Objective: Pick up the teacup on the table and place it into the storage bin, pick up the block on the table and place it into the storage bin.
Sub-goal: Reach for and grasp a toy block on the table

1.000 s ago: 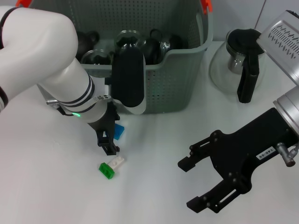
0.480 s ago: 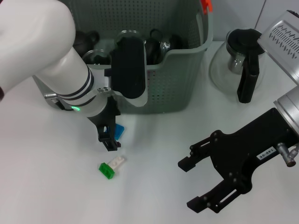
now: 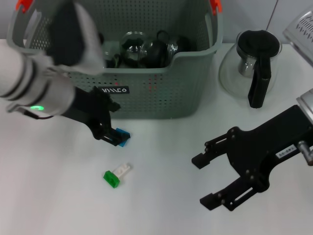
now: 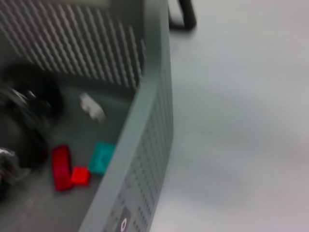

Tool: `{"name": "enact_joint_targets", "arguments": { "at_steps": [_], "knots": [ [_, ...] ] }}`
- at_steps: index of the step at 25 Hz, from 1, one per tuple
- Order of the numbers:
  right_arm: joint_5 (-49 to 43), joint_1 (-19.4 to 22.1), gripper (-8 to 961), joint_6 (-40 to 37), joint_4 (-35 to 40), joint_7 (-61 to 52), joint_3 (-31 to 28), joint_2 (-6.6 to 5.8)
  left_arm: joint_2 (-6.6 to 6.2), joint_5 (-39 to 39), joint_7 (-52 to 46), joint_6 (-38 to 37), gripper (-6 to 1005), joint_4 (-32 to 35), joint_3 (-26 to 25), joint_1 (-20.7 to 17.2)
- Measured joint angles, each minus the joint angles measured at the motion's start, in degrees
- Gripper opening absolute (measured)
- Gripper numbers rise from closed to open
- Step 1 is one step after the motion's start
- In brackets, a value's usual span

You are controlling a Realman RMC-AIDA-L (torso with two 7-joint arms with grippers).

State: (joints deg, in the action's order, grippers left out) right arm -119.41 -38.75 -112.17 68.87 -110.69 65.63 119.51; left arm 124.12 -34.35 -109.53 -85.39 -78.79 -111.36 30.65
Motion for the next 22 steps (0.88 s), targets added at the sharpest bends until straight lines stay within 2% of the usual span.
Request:
{"name": "enact_joint_targets", "arguments": {
  "at_steps": [5,10,14,17,22],
  "knots": [
    [-1.9,0.1,884,2.0,-1.1,0.0,-0.9,-0.18,0.06,-10.9,3.3,-6.4,842,-3.6,-9.3,-6.6],
    [-6.1,-2.7,882,7.3,-5.7,-0.2,-0.3,0.39,0.10,-20.0,7.5,-11.1,794,-1.4,-16.7,-11.5],
    [-7.5,-6.1,882,14.4,-10.9,-0.5,2.8,0.79,0.05,-23.6,9.3,-16.1,808,1.6,-20.9,-13.2],
    [-7.3,-7.0,882,17.8,-12.5,-0.5,4.8,0.93,0.03,-24.1,10.5,-18.7,818,3.2,-23.6,-13.8],
    [-5.2,-9.2,882,30.2,-17.9,-1.1,13.7,1.28,-0.43,-24.5,13.9,-23.6,868,4.8,-29.2,-14.3]
  ]
}}
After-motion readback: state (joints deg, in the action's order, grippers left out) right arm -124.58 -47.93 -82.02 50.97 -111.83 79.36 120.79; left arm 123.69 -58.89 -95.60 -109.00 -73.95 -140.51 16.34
